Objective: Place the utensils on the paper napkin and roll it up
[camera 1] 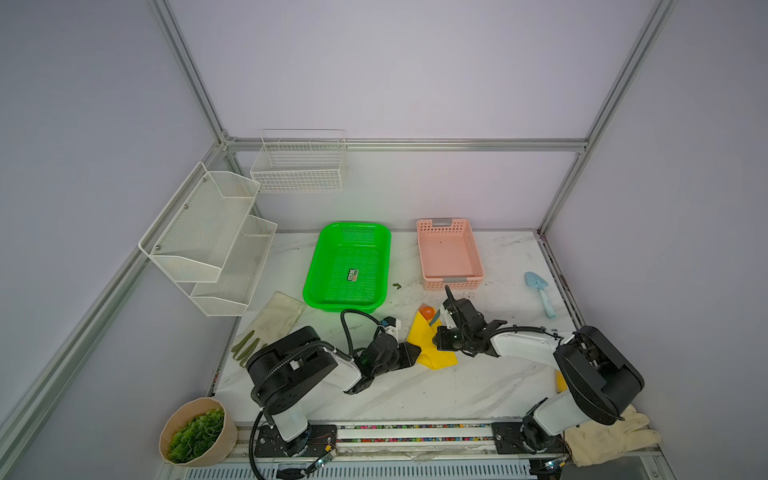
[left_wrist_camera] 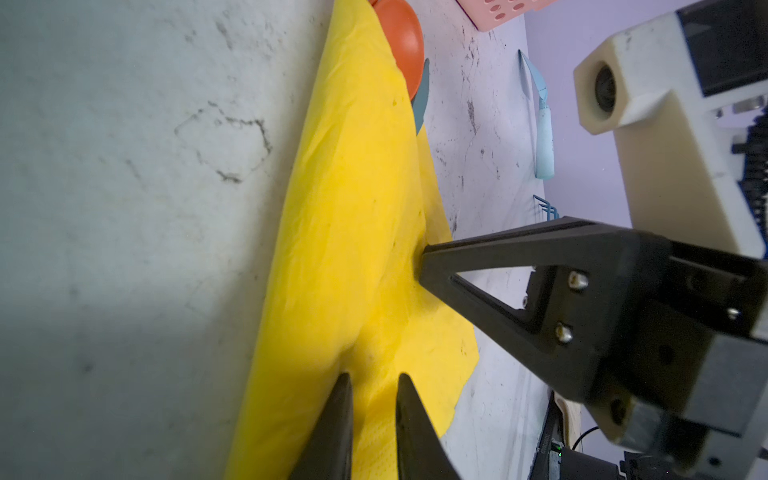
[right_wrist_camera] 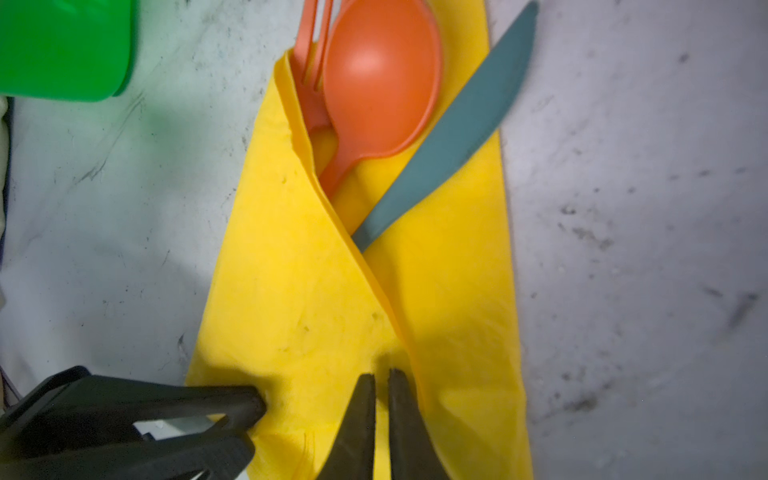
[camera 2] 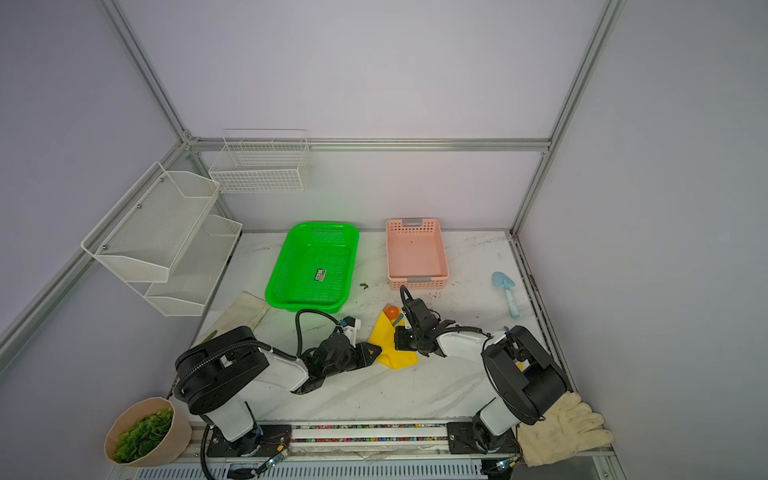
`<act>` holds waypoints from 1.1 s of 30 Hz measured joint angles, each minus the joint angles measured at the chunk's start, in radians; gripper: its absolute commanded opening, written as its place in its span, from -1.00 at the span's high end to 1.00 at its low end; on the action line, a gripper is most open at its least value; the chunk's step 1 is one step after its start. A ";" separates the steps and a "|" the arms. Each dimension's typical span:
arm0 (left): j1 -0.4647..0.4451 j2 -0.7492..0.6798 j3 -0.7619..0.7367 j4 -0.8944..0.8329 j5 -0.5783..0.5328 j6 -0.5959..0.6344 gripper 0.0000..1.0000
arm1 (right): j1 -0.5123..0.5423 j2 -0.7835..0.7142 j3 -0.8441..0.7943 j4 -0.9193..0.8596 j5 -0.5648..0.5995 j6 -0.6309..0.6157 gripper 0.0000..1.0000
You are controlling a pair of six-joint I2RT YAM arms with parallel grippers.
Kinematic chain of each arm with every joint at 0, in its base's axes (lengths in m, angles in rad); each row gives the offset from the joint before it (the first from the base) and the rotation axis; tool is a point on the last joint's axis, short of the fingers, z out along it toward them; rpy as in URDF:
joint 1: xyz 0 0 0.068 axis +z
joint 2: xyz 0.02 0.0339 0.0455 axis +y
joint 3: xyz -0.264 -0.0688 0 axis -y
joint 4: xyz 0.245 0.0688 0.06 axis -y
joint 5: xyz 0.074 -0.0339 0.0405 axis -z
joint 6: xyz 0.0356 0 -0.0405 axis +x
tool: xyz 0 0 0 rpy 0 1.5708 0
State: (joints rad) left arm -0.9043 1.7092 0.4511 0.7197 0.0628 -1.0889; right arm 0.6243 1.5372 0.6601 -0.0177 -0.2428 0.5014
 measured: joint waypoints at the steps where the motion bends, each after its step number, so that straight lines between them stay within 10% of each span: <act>1: 0.000 -0.006 0.000 -0.008 0.000 0.000 0.57 | -0.002 0.000 -0.002 0.003 -0.001 0.000 0.74; 15: -0.006 -0.125 0.060 -0.235 -0.001 0.084 0.07 | -0.015 0.014 -0.006 0.039 -0.013 -0.002 0.75; 33: -0.006 0.012 0.619 -0.912 -0.270 0.433 -0.09 | -0.020 0.022 -0.014 0.073 -0.035 -0.002 0.76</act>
State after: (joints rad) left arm -0.9108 1.7214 1.0702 -0.1925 -0.2077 -0.6559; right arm 0.6044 1.5589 0.6456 0.0551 -0.2775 0.4999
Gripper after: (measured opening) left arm 0.532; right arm 0.123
